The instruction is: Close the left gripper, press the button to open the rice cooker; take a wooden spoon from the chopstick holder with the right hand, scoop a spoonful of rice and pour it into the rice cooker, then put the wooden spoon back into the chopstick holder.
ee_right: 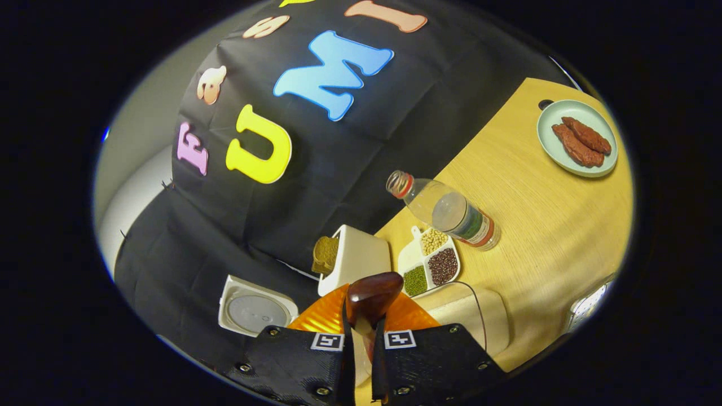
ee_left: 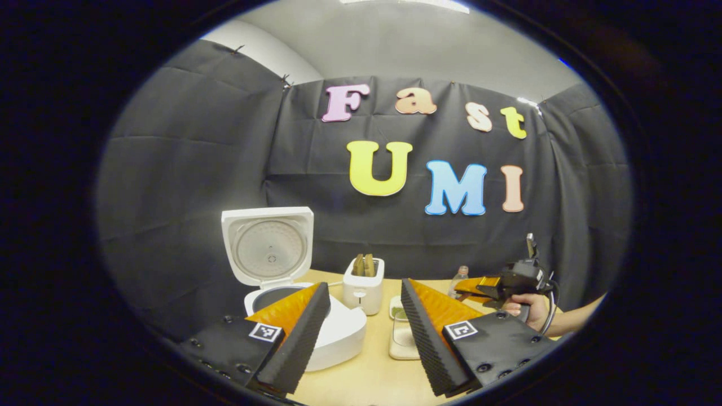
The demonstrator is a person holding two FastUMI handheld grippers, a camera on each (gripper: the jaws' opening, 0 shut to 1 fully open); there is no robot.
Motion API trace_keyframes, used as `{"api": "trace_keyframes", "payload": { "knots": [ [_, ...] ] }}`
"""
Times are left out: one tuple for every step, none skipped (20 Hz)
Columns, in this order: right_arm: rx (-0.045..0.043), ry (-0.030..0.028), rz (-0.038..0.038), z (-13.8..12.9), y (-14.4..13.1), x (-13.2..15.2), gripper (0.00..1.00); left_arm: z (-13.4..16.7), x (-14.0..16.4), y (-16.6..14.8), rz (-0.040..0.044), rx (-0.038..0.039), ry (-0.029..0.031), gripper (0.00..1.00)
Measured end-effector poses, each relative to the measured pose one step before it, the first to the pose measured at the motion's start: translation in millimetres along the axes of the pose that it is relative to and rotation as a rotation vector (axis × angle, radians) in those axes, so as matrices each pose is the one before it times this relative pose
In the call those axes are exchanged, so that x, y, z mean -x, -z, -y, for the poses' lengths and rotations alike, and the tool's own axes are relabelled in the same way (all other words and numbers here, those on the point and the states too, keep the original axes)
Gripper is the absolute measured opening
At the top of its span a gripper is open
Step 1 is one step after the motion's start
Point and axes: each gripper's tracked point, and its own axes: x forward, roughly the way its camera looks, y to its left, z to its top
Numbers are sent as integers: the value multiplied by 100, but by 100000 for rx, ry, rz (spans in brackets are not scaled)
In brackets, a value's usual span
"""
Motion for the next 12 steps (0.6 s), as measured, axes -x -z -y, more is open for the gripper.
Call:
{"api": "trace_keyframes", "payload": {
  "knots": [
    [-4069, -2920, 9, -833, -281, 652, 11, -173, -60, -557, 1251, 572, 18, 87],
    [-2692, -3270, -34, -825, -280, 366, 11, -108, 41, -499, 1539, 607, -122, 90],
    [-2797, -2359, -220, -729, -393, 325, 11, -352, -22, -122, 724, 704, -900, 87],
    [-2705, -2186, -308, -521, -333, 318, 12, -484, 115, -183, 78, 216, -1366, 87],
    [-2336, -2546, -434, -964, -229, 490, 12, -483, -44, -398, 703, -430, -1341, 88],
    [-1914, -2582, -533, -1001, -27, 269, 12, -487, 20, -266, 924, -752, -1198, 89],
    [-1468, -1517, -724, -955, 17, 300, 12, -423, 284, -205, 668, -855, -1108, 88],
    [-881, -1208, -673, -885, 39, 214, 11, -316, 312, -110, 509, -680, -378, 88],
    [438, -1535, -647, -978, 111, 154, 12, -318, 356, -38, 537, -290, 5, 89],
    [1181, -588, -513, -788, 246, 22, 11, -114, 280, 105, 411, -79, 1120, 87],
    [1302, -1132, -550, -1188, 446, -53, 11, 24, 195, 91, 171, -128, 1598, 87],
    [1319, -1577, -486, -1258, 331, -66, 11, -179, 69, 83, 414, 199, 1850, 87]
  ]
}}
